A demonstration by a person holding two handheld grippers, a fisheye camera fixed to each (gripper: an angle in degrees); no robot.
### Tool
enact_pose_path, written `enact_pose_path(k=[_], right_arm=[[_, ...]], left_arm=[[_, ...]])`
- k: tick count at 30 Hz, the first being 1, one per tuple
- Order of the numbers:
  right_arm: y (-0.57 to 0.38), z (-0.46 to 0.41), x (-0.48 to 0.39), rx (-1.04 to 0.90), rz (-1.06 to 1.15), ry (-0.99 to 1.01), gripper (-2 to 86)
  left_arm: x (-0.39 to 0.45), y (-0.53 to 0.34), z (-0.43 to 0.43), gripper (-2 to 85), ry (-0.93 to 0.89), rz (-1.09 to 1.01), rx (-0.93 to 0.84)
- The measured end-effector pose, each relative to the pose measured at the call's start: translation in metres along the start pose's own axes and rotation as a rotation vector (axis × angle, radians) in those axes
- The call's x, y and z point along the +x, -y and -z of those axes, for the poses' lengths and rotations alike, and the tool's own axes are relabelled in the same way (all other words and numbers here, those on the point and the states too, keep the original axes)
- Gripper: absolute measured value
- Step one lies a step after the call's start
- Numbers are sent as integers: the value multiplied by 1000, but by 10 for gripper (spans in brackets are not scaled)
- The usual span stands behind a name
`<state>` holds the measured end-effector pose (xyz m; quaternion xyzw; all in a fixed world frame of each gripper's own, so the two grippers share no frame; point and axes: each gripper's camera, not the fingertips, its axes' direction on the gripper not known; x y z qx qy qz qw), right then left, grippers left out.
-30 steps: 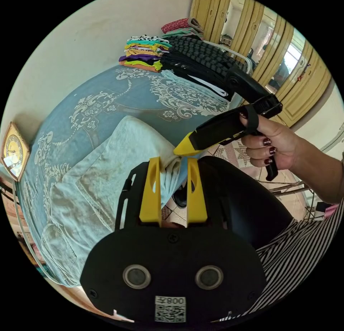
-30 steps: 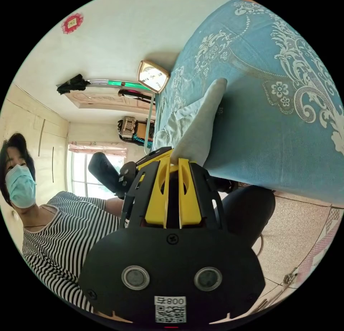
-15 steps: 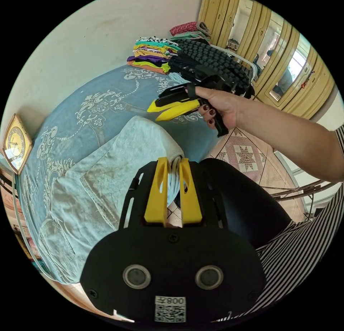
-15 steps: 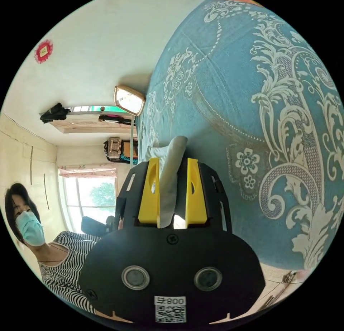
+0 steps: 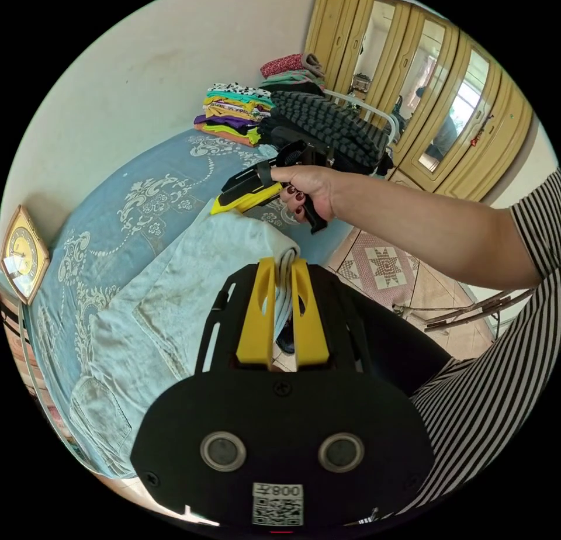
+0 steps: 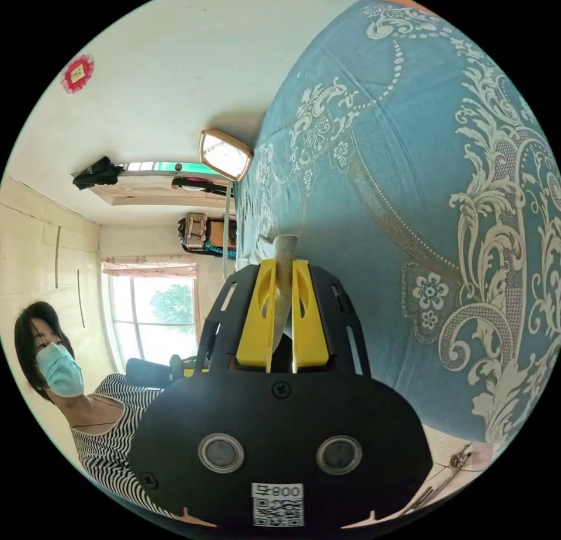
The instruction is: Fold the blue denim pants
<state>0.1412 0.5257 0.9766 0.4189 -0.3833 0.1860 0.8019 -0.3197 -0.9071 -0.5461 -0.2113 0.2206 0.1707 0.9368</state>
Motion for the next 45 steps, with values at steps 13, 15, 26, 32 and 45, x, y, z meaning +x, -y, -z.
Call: enact_pose_path(k=[13,15,26,32,45], right_arm=[[-16,32,-78,144,-57,-55,40],[-12,24,-117,154,-8,-28,39],[33,-106,-305,39,209,35,42],[66,-221,-377,-94,245,9,44],[110,-393,-472,-304,268,-56,22]], left_arm=[[-17,-126,-83,42,-136,52,129],[-31,-155,-86,42,-148,94,167],[-120,-381,-102,40,-166,469,427],[-161,-522,-148,41,-125,719,494],[-204,-759,-306,31,-153,1166,591]])
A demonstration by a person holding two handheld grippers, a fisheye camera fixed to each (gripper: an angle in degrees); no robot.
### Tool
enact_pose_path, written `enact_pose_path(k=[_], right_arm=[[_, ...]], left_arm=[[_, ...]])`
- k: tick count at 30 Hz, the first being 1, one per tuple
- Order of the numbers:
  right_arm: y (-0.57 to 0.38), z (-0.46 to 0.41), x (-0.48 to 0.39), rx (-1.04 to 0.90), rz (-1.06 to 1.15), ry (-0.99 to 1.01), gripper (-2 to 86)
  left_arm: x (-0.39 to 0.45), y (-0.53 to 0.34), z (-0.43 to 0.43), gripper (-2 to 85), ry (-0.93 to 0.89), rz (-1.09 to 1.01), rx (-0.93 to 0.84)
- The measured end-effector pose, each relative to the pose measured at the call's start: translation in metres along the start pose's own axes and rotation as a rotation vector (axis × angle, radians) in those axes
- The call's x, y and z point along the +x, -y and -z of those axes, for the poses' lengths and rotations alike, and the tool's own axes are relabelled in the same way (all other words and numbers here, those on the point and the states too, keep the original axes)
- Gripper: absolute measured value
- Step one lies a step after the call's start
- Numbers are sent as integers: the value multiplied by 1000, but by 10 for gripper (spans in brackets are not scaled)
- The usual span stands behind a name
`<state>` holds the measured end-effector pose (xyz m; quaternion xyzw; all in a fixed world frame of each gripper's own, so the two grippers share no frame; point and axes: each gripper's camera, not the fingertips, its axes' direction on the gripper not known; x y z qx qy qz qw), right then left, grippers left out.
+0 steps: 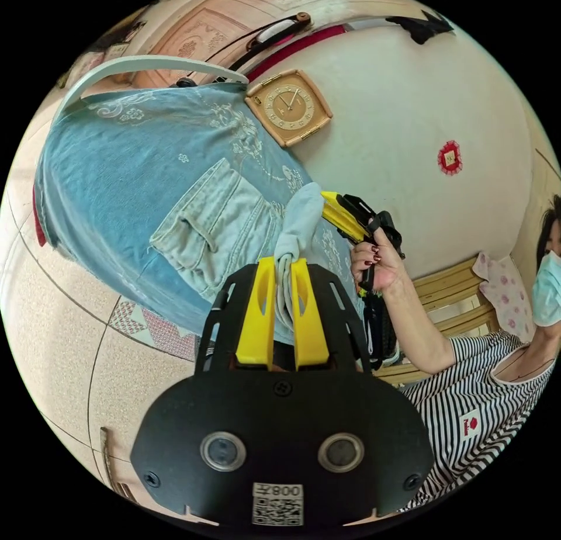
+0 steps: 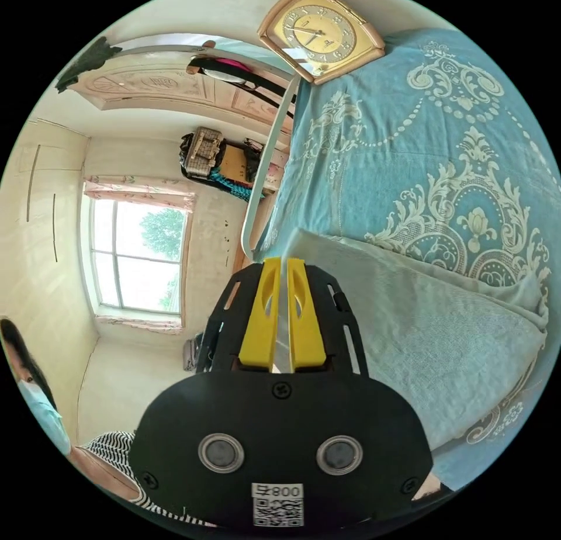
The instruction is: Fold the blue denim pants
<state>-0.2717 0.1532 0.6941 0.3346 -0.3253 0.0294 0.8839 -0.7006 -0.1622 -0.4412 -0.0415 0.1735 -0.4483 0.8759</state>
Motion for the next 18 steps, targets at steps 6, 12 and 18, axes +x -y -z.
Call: enact_pose_path(k=[6,12,18], right_arm=[[10,-23,-40,-80,123,-82,3],[26,-57,-88,-149,273,-243,1],[50,-91,-127,-196,387,-393,1]], left_arm=[[-71,-35,-19,19,21,69,72],[-124,-80,-35,16,41,145,179],[-174,-122,-71,28,-45,248,230]])
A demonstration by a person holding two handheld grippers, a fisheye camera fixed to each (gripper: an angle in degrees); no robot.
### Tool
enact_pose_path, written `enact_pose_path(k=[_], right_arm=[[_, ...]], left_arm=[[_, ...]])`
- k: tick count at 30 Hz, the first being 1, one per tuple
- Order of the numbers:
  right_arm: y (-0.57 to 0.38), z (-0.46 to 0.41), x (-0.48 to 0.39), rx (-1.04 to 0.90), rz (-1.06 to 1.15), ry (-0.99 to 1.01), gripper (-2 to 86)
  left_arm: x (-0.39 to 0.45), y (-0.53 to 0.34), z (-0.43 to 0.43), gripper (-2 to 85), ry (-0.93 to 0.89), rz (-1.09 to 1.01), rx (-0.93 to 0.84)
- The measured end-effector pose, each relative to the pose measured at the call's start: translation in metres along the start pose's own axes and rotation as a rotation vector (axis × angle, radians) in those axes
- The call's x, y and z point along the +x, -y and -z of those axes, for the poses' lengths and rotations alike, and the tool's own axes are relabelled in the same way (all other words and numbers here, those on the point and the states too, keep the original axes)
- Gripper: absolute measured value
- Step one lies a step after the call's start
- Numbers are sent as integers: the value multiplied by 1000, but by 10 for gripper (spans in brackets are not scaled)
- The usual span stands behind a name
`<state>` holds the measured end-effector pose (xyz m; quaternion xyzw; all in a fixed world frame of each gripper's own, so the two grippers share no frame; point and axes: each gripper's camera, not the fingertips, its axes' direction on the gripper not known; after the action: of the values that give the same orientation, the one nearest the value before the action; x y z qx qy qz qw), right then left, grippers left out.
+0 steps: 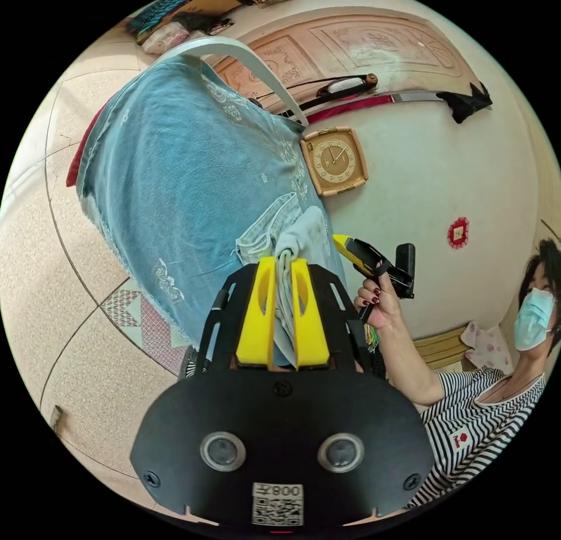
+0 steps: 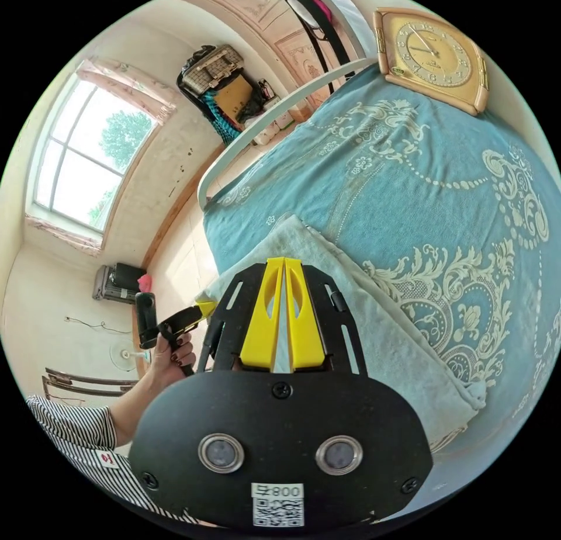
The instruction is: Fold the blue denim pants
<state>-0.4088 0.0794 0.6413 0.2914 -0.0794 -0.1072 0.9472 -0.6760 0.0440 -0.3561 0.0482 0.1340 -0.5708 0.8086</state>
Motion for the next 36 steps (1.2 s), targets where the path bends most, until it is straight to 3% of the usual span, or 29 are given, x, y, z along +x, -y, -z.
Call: enact_pose_path(k=[10,14,18,20,25,30,36], right_arm=[[50,-31,-19,-82,52,-93,0],[69,-38,-33,-98,91,-109,0],[79,-39,-41,-128,139,-126,0],[79,-32,-38,-122,128,-89,0],[42,40,-27,35,135,14,0],[-58,115,3,137,49,-208,0],[-98,61,41,-60,-40,-338,1]], left_arm=[[24,-45,-5,6,145,-188,58],[50,-40,-39,3,168,-328,-16],[59,-30,-98,2,407,-385,-148],[59,-30,-113,1,428,-398,-154],[79,-31,-136,1,498,-447,-163],[114,-31,-150,2,537,-554,-109],[108,-14,-201,3,615,-571,-175]])
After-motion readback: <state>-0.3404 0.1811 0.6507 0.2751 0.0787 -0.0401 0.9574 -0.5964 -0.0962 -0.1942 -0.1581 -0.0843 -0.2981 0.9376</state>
